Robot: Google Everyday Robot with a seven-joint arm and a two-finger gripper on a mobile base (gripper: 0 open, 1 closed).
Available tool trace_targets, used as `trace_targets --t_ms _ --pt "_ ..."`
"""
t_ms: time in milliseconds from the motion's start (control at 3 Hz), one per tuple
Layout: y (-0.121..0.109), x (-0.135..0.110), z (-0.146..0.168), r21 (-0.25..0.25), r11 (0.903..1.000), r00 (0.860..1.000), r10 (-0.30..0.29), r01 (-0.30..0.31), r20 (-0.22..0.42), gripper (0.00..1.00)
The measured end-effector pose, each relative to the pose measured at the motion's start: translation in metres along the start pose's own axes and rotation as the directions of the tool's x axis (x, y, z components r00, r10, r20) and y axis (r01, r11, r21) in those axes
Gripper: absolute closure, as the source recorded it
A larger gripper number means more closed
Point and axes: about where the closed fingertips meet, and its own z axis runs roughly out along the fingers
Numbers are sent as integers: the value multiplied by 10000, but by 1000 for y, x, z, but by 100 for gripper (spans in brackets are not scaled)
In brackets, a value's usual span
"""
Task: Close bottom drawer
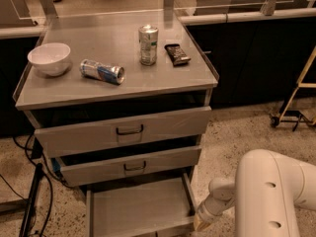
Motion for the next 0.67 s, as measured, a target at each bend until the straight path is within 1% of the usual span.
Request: trace_targets --t_ms 333,667 --pt "-2 -12 4 214 9995 9995 232 -237 229 100" --pt "-3 -30 -6 330 9984 9964 425 -450 740 100"
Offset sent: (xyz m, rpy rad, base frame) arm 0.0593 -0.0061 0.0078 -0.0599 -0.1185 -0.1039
